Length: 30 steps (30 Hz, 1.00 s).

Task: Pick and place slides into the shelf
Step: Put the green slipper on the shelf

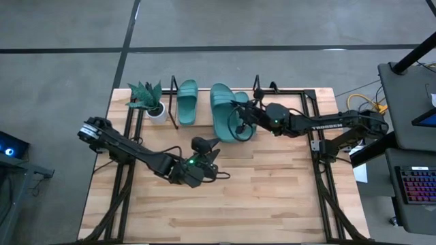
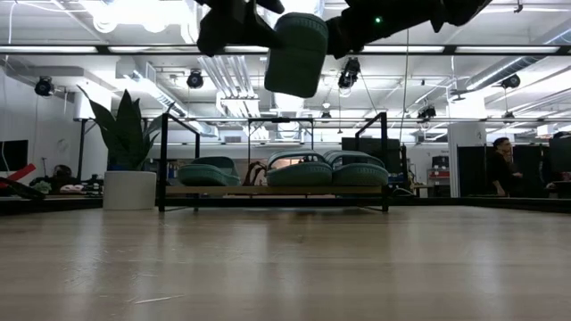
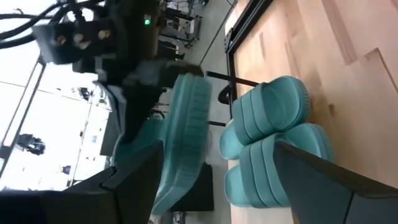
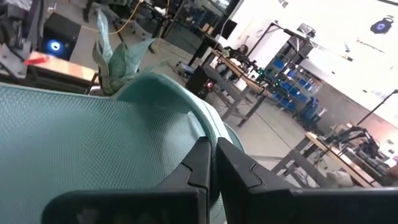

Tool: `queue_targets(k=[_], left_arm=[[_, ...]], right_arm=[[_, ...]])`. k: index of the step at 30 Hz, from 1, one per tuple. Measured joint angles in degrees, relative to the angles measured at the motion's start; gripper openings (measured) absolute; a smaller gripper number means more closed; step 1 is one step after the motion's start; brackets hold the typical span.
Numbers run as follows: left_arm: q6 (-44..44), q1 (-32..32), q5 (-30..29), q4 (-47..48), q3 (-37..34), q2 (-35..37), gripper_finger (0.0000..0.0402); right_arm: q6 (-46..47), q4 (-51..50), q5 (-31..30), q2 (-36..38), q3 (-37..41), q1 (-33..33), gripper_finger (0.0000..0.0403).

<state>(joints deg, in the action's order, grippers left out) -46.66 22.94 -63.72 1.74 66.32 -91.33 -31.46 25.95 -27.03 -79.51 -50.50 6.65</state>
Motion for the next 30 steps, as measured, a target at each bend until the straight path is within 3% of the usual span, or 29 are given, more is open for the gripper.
queue_targets(k=[6, 9, 19, 30], left_arm=[[-8.0, -0.1, -2.3, -8.7, 0.0, -2.4, 0.0286], [-12.3, -0.2, -5.1, -11.7, 0.1, -3.5, 0.0286], [-12.6, -1.0, -10.3, -11.7, 0.0, -4.3, 0.0286], [-12.3, -2.6, -10.3, -11.5, -0.1, -4.7, 0.0278]], right_arm=[[1.3, 0.1, -0.2, -2.9, -2.2, 0.0, 0.0008], [1.0, 0.1, -3.3, -4.7, -3.5, 0.0, 0.0008], [-0.1, 0.3, -5.0, -8.3, -5.8, 0.0, 0.0008], [1.7, 0.4, -5.0, -7.4, -5.7, 0.0, 0.0008]])
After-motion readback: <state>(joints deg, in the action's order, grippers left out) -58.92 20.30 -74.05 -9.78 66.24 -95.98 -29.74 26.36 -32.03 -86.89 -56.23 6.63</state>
